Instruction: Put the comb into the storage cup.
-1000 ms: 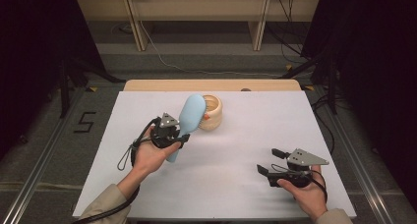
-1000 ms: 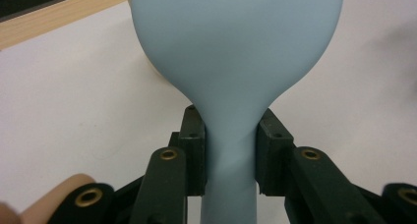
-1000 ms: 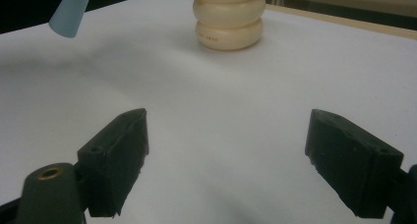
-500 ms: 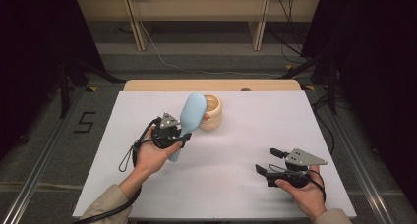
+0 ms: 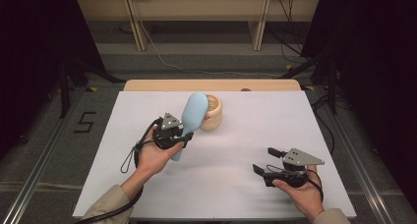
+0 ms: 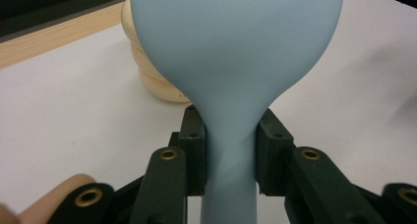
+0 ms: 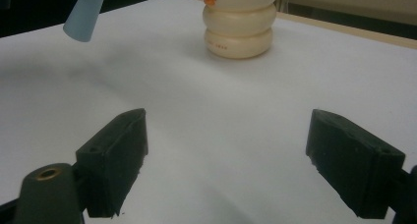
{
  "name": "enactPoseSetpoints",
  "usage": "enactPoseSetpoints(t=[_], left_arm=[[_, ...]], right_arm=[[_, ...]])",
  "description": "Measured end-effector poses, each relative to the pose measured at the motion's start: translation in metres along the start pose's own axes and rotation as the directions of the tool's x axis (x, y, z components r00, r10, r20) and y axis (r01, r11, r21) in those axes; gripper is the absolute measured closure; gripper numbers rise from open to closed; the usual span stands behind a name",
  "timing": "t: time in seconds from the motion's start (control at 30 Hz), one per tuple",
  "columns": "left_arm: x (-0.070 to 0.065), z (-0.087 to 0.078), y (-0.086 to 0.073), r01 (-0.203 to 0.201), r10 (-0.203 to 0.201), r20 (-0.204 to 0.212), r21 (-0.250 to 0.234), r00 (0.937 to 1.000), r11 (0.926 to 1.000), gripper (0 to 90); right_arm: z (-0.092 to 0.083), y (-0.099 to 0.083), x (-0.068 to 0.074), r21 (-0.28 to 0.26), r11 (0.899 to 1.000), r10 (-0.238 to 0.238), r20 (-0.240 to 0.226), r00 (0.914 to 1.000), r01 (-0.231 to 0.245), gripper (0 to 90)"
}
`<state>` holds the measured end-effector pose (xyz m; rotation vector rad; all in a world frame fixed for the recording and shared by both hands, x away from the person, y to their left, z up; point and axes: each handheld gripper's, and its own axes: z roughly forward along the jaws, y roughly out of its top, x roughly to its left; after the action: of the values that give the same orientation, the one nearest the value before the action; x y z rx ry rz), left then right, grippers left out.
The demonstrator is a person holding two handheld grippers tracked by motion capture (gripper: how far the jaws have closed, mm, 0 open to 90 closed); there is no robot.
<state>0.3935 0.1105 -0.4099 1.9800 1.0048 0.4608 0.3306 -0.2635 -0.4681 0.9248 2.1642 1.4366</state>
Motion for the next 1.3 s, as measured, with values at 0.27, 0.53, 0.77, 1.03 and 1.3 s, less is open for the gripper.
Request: enactPoseSetpoints(t=[0.27, 0.53, 0.77, 1.03, 1.3], left_arm=[[-0.002, -0.001, 0.001, 0.002, -0.002, -0.002, -0.018, 1.0, 0.9998, 69.7], [-0.004, 0.0, 0.001, 0.006, -0.006, 0.0, -0.035, 1.0, 0.9994, 69.7], [-0.006, 0.001, 0.001, 0.013, -0.012, 0.007, -0.049, 0.9999, 0.9987, 69.7], [-0.008, 0.002, 0.001, 0.012, -0.011, 0.012, -0.057, 0.9999, 0.9983, 69.7], [-0.011, 0.003, 0.002, 0.009, -0.008, 0.015, -0.069, 0.9999, 0.9976, 69.7]], right_arm=[[0.004, 0.002, 0.003, 0.0, 1.0, -0.005, -0.01, 0.9999, 0.005, 16.8], [0.005, 0.003, 0.005, -0.002, 1.0, -0.006, -0.011, 0.9999, 0.006, 16.8], [0.009, 0.006, 0.008, -0.008, 1.0, -0.008, -0.02, 0.9998, 0.008, 16.7], [0.014, 0.01, 0.012, -0.016, 1.0, -0.014, -0.031, 0.9994, 0.013, 16.7], [0.019, 0.014, 0.016, -0.02, 1.0, -0.019, -0.043, 0.9989, 0.018, 16.7]])
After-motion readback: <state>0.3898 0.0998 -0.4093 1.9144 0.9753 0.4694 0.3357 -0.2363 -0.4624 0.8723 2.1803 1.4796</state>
